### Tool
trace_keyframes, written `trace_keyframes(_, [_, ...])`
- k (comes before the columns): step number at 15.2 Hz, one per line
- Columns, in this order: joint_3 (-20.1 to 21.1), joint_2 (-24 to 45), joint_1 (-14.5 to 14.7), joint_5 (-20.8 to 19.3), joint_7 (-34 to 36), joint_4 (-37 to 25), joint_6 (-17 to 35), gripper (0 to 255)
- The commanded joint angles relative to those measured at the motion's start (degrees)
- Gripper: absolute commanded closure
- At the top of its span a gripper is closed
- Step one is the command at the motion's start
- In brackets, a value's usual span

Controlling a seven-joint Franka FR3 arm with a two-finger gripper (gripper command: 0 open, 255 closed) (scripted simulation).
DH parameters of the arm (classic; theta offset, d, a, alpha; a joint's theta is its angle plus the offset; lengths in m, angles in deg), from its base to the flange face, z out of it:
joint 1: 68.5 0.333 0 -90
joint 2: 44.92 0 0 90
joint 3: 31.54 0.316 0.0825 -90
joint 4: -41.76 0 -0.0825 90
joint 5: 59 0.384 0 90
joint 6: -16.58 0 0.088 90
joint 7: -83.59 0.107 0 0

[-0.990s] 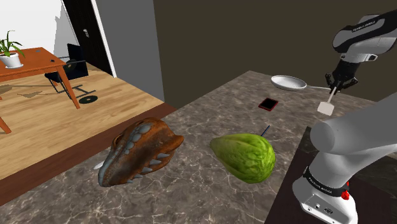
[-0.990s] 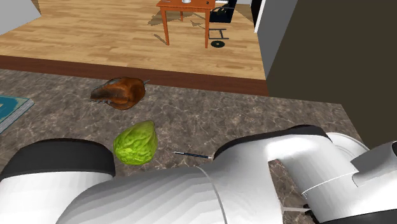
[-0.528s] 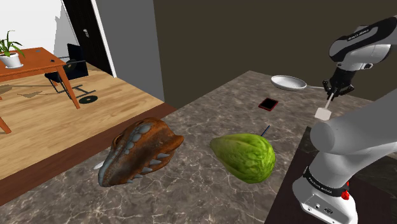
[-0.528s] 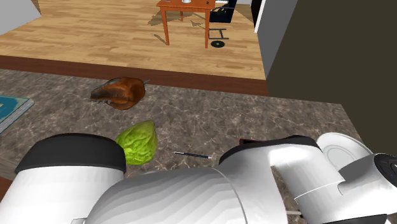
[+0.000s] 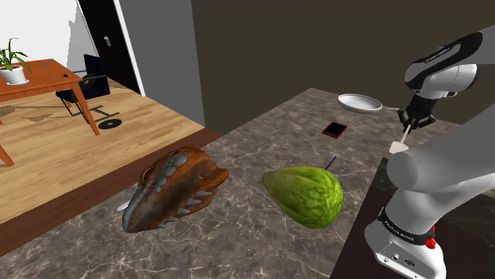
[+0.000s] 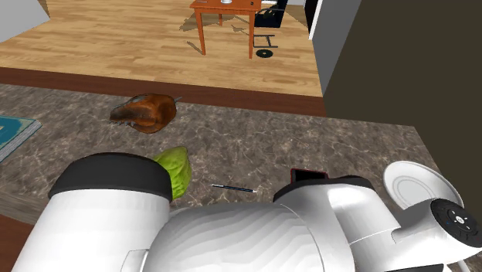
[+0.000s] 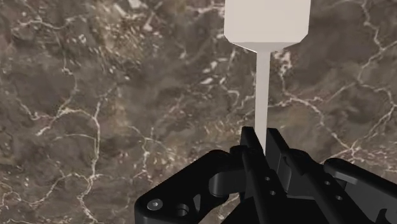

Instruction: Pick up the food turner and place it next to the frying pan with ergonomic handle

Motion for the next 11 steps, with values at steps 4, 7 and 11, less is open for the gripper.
trace_keyframes(4, [-1.1, 2.51, 0.3, 0.38, -0.51, 2.05, 4.51, 255])
trace_keyframes(7, [-1.63, 3.91, 0.54, 0.75, -0.85, 2.84, 6.63, 255])
trace_keyframes(11, [-1.62, 3.91, 0.53, 0.75, -0.85, 2.84, 6.63, 255])
